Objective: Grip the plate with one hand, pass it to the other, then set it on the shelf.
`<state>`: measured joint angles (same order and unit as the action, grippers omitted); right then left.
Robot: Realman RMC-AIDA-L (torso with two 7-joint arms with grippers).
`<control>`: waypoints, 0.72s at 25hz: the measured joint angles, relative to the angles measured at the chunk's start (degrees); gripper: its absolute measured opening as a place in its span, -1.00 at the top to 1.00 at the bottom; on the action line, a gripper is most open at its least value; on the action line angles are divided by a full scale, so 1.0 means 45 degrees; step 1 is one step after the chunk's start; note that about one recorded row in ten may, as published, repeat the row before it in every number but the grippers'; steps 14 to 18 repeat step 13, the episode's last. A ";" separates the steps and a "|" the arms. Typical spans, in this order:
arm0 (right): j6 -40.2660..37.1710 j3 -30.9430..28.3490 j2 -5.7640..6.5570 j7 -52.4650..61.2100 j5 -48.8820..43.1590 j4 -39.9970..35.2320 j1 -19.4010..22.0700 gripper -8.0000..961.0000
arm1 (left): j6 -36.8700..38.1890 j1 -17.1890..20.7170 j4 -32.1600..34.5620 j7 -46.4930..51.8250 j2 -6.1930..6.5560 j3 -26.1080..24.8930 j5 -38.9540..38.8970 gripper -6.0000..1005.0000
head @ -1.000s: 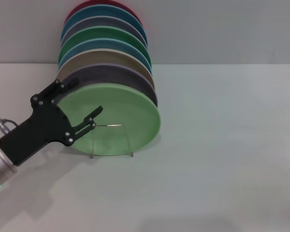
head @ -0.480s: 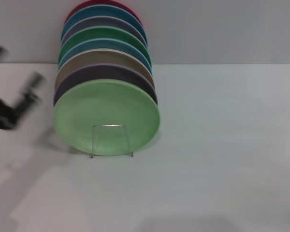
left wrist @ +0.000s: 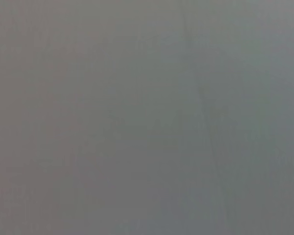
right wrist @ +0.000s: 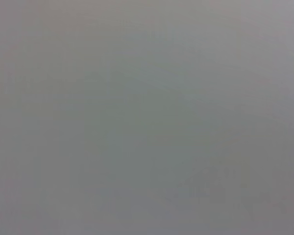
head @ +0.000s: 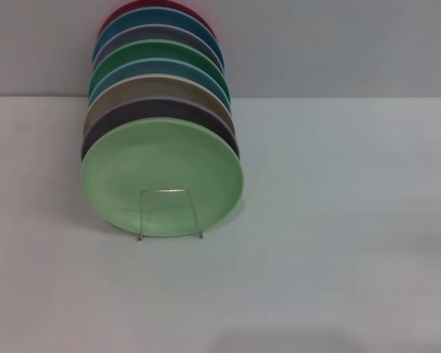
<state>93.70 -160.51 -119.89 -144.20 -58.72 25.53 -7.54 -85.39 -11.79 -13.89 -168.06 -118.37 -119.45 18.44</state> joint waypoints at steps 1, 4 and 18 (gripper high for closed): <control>-0.0394 0.0002 -0.0002 -0.0498 0.0359 -0.0553 -0.0084 -0.39 | 0.0035 -0.0016 0.0198 0.0019 -0.0008 -0.0106 -0.0006 -0.44; -0.1346 -0.0004 0.0001 -0.1190 0.1081 -0.1668 -0.0353 -0.39 | 0.0204 -0.0063 0.0466 0.0001 -0.0048 -0.0183 -0.0009 -0.44; -0.1711 0.0095 0.0001 -0.2580 0.1599 -0.2579 -0.0616 -0.39 | 0.0360 -0.0149 0.0979 0.0022 -0.0099 -0.0190 -0.0018 -0.44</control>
